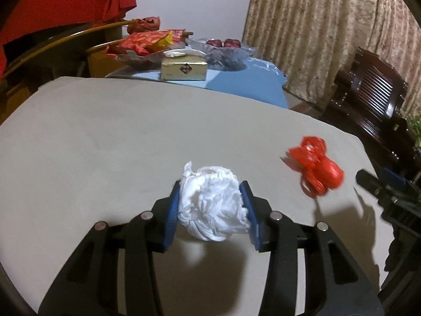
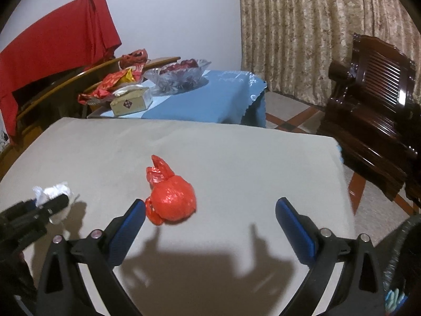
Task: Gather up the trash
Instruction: 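Grasp the white tissue with the left gripper while the right gripper grasps the red bag, then carry the white tissue and red bag over the bin with both grippers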
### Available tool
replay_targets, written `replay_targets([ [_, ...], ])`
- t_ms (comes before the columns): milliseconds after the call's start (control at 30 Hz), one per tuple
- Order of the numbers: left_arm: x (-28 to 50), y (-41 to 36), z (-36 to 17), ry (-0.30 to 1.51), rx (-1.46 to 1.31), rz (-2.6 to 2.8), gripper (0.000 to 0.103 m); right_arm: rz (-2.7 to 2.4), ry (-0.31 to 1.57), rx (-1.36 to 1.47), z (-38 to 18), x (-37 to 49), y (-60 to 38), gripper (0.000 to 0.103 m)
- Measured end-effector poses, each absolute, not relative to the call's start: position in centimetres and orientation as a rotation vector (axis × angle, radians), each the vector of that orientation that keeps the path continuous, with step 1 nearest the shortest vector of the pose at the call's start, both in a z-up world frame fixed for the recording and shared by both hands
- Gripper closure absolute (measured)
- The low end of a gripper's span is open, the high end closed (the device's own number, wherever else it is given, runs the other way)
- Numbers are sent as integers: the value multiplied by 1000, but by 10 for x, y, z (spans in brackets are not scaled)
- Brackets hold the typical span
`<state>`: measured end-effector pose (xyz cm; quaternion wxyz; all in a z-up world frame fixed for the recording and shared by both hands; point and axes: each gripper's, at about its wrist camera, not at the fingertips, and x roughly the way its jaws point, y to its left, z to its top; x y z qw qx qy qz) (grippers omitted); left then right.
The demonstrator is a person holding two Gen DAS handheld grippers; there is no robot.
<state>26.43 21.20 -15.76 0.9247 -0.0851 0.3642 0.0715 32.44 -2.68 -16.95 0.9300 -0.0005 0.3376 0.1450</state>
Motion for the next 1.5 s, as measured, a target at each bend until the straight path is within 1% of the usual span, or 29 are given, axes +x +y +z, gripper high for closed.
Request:
replay_targets([
  [233, 271, 229, -154, 745, -179, 176, 60, 323, 752, -41, -188, 352, 1, 7],
  [333, 267, 232, -153, 745, -178, 181, 60, 334, 798, -41, -196, 361, 6, 14],
  [433, 264, 234, -152, 747, -184, 184, 60, 351, 835, -29, -201, 366, 9, 24],
  [500, 262, 233, -152, 749, -188, 184, 60, 382, 849, -39, -203, 364, 13, 42],
  [533, 261, 233, -152, 750, -187, 183, 60, 395, 854, -43, -203, 363, 15, 47],
  [567, 261, 233, -153, 750, -186, 183, 60, 408, 860, -45, -204, 361, 17, 55],
  [733, 257, 226, -151, 749, -184, 174, 60, 424, 846, -25, -193, 349, 13, 59],
  [1100, 238, 191, -116, 702, -163, 143, 60, 403, 742, 15, -136, 301, -18, 59],
  [1500, 189, 151, -74, 656, -127, 94, 60, 387, 701, 57, -90, 238, -63, 59],
])
